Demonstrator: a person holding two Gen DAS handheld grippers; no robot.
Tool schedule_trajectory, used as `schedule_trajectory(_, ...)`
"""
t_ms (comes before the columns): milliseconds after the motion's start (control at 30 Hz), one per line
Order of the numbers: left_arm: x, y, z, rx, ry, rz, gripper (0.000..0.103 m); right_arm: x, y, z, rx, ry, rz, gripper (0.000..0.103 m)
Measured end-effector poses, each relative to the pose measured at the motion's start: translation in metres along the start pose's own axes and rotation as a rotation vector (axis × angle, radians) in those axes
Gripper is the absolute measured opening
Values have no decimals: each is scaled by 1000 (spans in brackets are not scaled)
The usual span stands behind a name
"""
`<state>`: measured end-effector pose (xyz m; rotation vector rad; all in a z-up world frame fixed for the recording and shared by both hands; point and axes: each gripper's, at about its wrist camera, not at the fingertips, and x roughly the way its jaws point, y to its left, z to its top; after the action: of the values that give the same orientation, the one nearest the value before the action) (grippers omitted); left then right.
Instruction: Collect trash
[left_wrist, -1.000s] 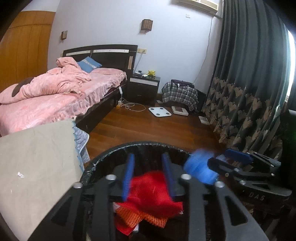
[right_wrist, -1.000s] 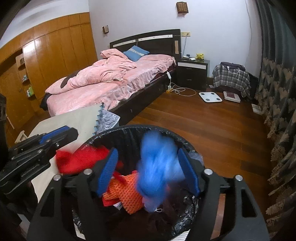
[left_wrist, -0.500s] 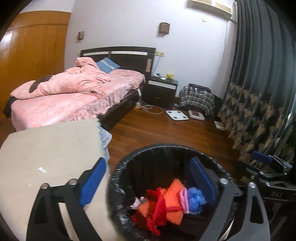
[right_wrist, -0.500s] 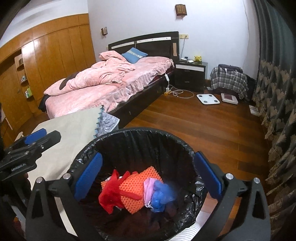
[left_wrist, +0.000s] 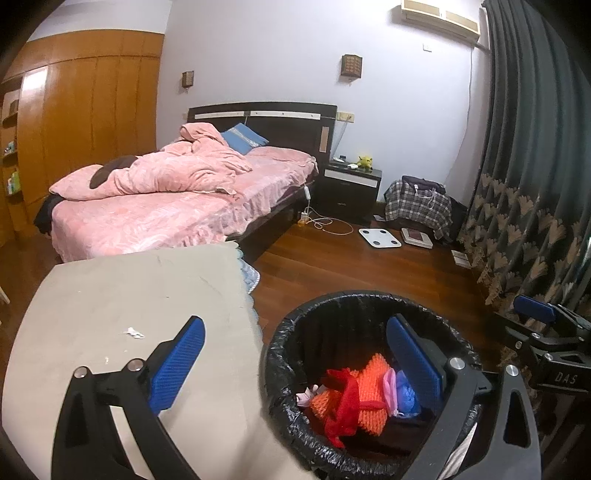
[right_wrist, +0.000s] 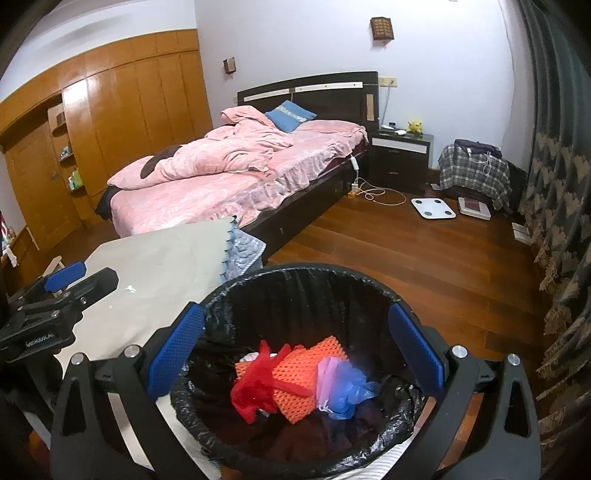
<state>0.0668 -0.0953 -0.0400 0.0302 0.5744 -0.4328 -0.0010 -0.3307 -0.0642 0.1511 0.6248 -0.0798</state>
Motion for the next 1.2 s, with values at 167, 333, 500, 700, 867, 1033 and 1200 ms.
schedule_trajectory(167,-13,1,0,8,-9,7,97,-8,7,6,-4,-8,23,98)
schedule_trajectory(333,-25,-3,1,40,-22,34,97,-18,15,13,-19,-18,41,98)
schedule_trajectory(500,-35,-3,3,35,-34,38,97,-26,22,15,-40,-31,48,98)
schedule_trajectory(700,-43,-3,4,30,-48,45,97,-30,27,16,-46,-33,52,98)
schedule_trajectory(867,-48,-3,4,32,-56,55,97,-33,30,17,-52,-39,56,98)
schedule_trajectory(1033,-51,-3,4,33,-59,58,97,-34,33,18,-54,-43,59,98)
schedule_trajectory(1200,-54,-3,5,33,-64,64,97,-34,34,18,-53,-42,63,98)
